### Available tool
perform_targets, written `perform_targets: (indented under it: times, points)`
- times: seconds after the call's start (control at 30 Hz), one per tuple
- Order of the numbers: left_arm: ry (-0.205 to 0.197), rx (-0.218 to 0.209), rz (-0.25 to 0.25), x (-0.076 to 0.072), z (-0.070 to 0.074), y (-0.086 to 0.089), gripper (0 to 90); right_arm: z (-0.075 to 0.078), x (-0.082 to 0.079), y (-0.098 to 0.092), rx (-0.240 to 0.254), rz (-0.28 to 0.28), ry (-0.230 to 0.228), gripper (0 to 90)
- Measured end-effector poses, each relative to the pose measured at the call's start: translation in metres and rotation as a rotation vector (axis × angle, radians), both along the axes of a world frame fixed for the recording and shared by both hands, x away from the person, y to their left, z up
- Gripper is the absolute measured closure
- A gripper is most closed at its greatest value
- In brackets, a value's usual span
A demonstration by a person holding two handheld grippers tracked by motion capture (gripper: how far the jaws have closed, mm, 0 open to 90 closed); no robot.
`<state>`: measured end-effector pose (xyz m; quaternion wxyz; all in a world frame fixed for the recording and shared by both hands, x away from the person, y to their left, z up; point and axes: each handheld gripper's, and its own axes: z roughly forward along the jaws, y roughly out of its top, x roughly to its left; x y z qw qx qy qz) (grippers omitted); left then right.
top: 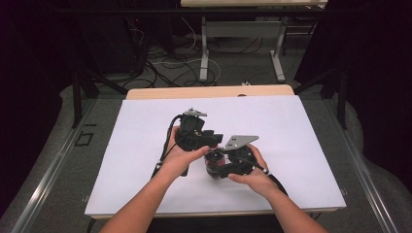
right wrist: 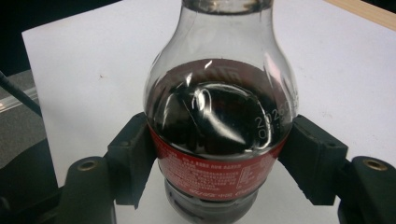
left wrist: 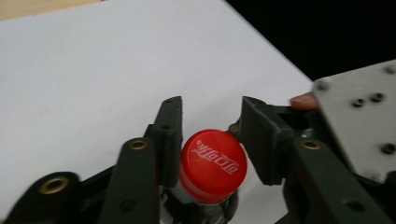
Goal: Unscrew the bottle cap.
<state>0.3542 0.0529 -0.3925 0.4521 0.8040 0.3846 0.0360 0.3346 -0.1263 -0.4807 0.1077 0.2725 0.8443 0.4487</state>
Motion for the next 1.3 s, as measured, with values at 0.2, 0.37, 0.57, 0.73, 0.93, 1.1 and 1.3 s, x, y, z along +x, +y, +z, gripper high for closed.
perform_targets:
  times: [0.2,0.37,0.57,0.73,0.93,1.1,1.3]
  points:
    - [-0.045,-0.010,-0.107,0.006,0.003,0.010,45.9,0.001,0.001,-0.002,0.013,0.012,-0.007,30.8]
    - [-0.064,0.007,-0.206,0.008,0.002,0.017,44.6,0.002,-0.001,-0.001,0.021,0.029,0.005,30.8]
    - [-0.087,0.046,-0.270,0.007,-0.001,0.017,48.7,0.001,-0.001,0.000,0.021,0.039,0.002,30.8]
    - [-0.113,0.058,-0.292,0.006,-0.001,0.017,58.7,0.001,-0.001,0.000,0.012,0.059,0.010,30.8]
    - [-0.105,0.071,-0.254,0.004,0.000,0.014,61.5,0.000,-0.001,0.001,0.022,0.047,0.003,30.8]
    - [-0.060,0.048,-0.168,0.002,0.000,0.010,61.6,0.001,-0.001,0.000,0.017,0.033,0.015,30.8]
    - [0.007,0.044,-0.042,0.000,0.002,0.005,61.5,0.001,0.000,-0.001,0.010,0.012,0.000,30.8]
